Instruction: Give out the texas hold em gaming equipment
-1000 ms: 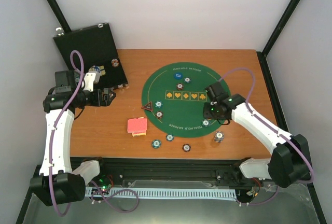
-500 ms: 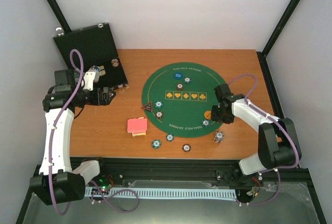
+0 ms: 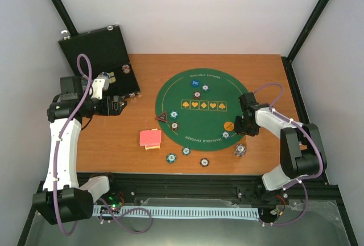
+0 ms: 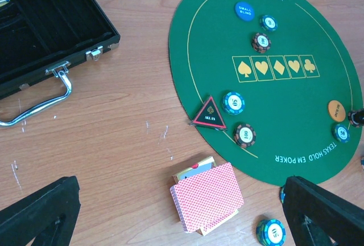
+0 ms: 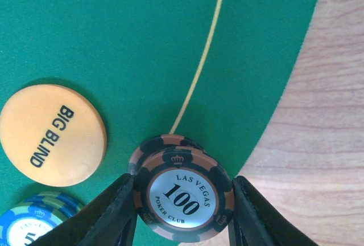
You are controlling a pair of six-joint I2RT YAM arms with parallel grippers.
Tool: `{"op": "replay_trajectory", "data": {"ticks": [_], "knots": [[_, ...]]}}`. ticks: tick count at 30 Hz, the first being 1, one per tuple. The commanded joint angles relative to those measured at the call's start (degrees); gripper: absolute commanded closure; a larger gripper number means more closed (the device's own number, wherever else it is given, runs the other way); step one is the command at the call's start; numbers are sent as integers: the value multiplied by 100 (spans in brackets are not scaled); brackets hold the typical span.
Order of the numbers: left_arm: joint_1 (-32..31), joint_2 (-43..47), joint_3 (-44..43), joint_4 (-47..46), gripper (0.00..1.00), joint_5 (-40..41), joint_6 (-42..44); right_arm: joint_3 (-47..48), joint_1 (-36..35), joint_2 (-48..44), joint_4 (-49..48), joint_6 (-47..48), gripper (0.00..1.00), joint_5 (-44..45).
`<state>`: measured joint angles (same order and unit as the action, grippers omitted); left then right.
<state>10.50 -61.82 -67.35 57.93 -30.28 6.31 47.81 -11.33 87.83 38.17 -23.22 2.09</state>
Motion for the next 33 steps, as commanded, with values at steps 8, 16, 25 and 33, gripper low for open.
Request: {"op": "replay_trajectory", "data": {"ticks": [8, 16, 25, 33], "knots": [[36, -49, -243, -9, 0, -64, 37, -73, 26, 237, -281, 123, 78, -121], [35, -49, -201, -14, 0, -74, 37, -18, 26, 301, -328, 111, 75, -170], [32, -32, -192, -14, 0, -59, 49, -33, 26, 198, -265, 104, 55, -191], [39, -15, -171, -10, 0, -41, 54, 315, 30, -193, 146, 107, 48, -155]]}}
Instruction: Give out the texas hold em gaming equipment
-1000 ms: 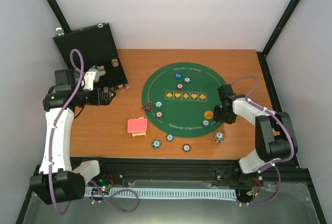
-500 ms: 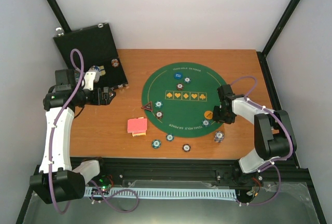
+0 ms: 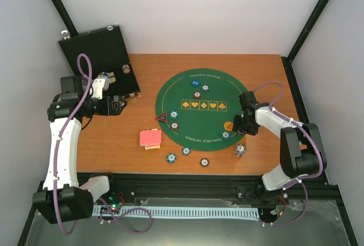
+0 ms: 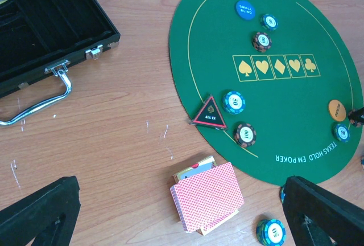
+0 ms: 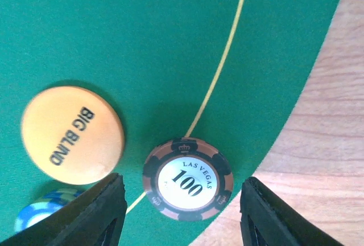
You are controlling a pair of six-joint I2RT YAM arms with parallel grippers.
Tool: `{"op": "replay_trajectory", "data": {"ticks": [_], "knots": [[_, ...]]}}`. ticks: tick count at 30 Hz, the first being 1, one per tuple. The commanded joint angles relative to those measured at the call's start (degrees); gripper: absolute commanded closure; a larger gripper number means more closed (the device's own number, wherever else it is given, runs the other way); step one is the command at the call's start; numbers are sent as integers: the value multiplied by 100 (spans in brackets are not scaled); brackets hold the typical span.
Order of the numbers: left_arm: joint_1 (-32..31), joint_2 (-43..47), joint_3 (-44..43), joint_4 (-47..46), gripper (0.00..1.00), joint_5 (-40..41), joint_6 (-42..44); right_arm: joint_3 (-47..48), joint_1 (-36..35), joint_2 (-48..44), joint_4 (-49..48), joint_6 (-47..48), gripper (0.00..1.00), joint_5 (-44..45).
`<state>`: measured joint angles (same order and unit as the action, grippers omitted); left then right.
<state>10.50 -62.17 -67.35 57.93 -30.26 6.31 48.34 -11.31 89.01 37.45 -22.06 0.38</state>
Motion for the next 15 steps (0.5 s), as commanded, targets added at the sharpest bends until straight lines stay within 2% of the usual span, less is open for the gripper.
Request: {"op": "replay_trajectory", "data": {"ticks": [1, 4, 7, 15], "knots": [[38, 25, -173, -10, 0, -37, 55, 309, 24, -393, 282, -24, 48, 21], [32, 17, -173, -20, 0, -34, 43, 332, -43, -707, 464, -175, 48, 13], [33, -14, -190, -32, 0, -83, 5, 247, -459, -1070, 732, -394, 47, 237], [35, 7, -117, -111, 0, -134, -46, -166, -1715, -2060, 1453, -1557, 33, 681]]}}
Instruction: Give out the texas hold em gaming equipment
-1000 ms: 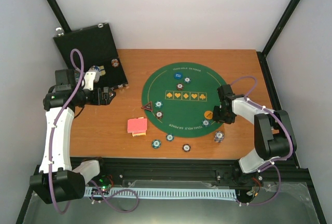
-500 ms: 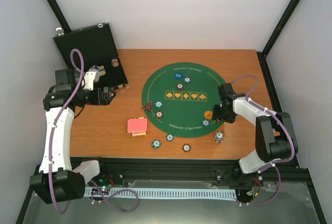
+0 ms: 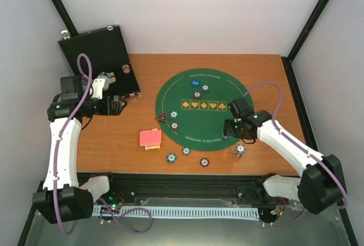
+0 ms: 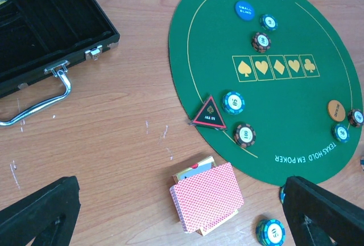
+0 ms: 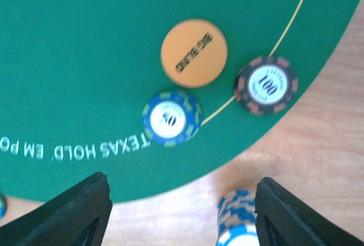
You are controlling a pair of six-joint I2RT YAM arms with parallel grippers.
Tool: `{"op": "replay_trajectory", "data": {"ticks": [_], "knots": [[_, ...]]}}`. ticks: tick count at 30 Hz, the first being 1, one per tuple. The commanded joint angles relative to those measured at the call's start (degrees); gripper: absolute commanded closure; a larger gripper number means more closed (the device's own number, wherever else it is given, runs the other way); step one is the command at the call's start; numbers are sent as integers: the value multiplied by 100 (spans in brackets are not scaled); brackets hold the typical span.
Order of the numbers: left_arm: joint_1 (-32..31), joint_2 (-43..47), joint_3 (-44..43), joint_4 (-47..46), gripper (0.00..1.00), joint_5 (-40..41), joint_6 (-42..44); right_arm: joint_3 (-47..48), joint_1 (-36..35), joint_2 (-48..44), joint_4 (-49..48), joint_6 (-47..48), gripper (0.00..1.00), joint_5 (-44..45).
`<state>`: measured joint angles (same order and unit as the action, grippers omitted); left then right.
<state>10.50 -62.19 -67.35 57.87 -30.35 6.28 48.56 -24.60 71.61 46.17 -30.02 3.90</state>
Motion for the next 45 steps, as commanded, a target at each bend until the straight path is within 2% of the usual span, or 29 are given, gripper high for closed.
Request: {"op": "replay_trajectory", "data": {"ticks": [1, 5, 26, 33, 45], "knots": [[39, 20, -101, -104, 0, -137, -53, -215, -501, -366, 687, -907, 32, 411], [36, 66, -57, -144, 0, -214, -107, -421, -599, -520, 879, -1293, 24, 553], [32, 110, -158, -23, 0, -196, -9, -1003, -316, -332, 338, -1570, 22, 569], [32, 102, -188, -20, 0, -198, 2, -1224, -271, -237, 96, -1597, 29, 464], [37, 128, -158, 6, 0, -163, 40, -1287, -264, -341, 55, -1595, 48, 445]]}}
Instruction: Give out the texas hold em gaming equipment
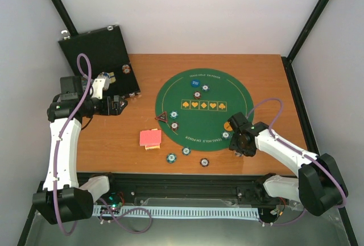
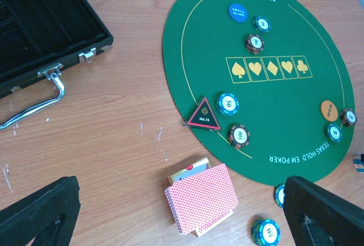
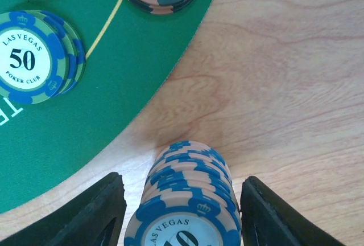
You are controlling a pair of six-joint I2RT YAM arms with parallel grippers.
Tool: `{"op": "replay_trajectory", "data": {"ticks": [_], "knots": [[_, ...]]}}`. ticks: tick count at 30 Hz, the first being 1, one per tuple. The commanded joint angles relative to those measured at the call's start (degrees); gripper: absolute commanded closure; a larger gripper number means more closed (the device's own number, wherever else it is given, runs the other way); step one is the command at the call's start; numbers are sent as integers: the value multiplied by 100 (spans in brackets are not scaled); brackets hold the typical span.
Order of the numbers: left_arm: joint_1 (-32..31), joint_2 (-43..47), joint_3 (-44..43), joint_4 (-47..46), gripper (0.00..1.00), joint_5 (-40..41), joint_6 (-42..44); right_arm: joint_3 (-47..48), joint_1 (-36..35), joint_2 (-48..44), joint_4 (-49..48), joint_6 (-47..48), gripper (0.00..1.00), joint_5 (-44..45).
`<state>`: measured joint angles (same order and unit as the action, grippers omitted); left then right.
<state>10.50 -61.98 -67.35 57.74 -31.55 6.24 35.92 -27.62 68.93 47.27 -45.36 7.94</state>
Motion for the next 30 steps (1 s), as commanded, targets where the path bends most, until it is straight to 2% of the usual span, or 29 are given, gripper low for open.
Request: {"op": "replay_trajectory", "data": {"ticks": [1, 19, 30], "knots": [[32, 107, -156, 26, 0, -45, 40, -14, 42, -81, -52, -60, 48, 40], [34, 107, -130, 19, 0, -78, 51, 169, 39, -155, 168, -78, 49, 50], [35, 111, -111, -8, 0, -102, 32, 204, 37, -176, 207, -48, 54, 41]]}}
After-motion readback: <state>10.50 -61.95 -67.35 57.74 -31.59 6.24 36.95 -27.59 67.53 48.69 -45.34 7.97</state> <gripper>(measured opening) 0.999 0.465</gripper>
